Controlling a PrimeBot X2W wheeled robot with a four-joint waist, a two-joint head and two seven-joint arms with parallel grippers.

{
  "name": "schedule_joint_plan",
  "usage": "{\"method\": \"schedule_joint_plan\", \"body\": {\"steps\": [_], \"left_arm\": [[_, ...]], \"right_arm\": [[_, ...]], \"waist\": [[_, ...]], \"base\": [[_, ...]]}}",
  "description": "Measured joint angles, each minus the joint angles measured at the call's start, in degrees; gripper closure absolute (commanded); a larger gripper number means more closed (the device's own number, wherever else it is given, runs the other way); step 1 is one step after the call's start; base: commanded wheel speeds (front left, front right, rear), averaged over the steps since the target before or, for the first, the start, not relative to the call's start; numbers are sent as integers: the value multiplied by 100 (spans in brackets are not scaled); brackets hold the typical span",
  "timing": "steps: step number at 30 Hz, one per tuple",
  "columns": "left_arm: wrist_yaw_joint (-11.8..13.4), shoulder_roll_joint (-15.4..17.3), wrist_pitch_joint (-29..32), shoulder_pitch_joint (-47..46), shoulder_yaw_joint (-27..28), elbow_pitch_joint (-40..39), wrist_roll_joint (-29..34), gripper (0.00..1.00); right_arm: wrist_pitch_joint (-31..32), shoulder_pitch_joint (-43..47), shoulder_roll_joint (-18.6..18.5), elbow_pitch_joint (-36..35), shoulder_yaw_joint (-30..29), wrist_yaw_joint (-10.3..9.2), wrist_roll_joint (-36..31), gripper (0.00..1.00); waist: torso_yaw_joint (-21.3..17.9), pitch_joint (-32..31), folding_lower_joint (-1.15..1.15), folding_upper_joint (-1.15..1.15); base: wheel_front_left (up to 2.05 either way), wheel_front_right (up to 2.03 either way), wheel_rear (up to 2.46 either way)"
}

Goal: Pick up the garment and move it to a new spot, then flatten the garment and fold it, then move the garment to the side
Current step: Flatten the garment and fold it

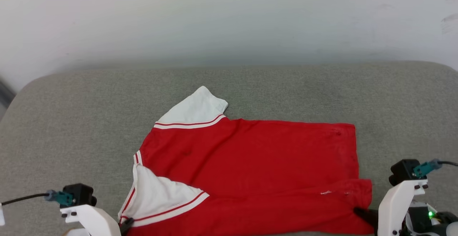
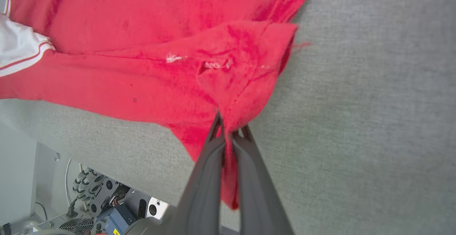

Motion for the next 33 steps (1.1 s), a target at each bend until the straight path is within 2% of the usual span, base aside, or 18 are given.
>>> {"method": "schedule_joint_plan", "body": {"steps": [1, 2, 3, 9, 20, 28, 33], "left_arm": [[8, -45, -10, 14, -30, 77, -11, 94], [7, -97, -14, 25, -44, 158, -42, 55], [0, -155, -66, 24, -44, 210, -52, 0], [-25, -274, -510, -124, 16, 466, 137, 0], [189, -469, -1712, -867, 386, 375, 716, 0], [143, -487, -2547, -1773, 416, 428, 1336, 0], [21, -523, -2694, -2592, 402, 689, 1490, 0]], "right_arm": [[1, 62, 41, -8, -31, 0, -4, 57], [1, 112, 88, 2, -47, -1, -3, 0], [-58, 167, 101, -3, -32, 0, -27, 0], [-810, 257, 144, -145, -110, -1, -325, 0], [-2506, 64, 247, -664, -176, 0, -1023, 0], [-3551, -391, 506, -1040, -353, 0, -1512, 0], [-3864, -794, 554, -1213, -320, 0, -1639, 0]], "waist": [[-7, 8, 0, 0], [-12, 22, 0, 0], [-14, 36, 0, 0], [-65, 36, 0, 0], [-315, 14, 0, 0], [-502, 441, 0, 0], [-583, 946, 0, 0]], "base": [[0, 0, 0], [0, 0, 0], [0, 0, 0], [0, 0, 0], [0, 0, 0], [0, 0, 0], [0, 0, 0]]}}
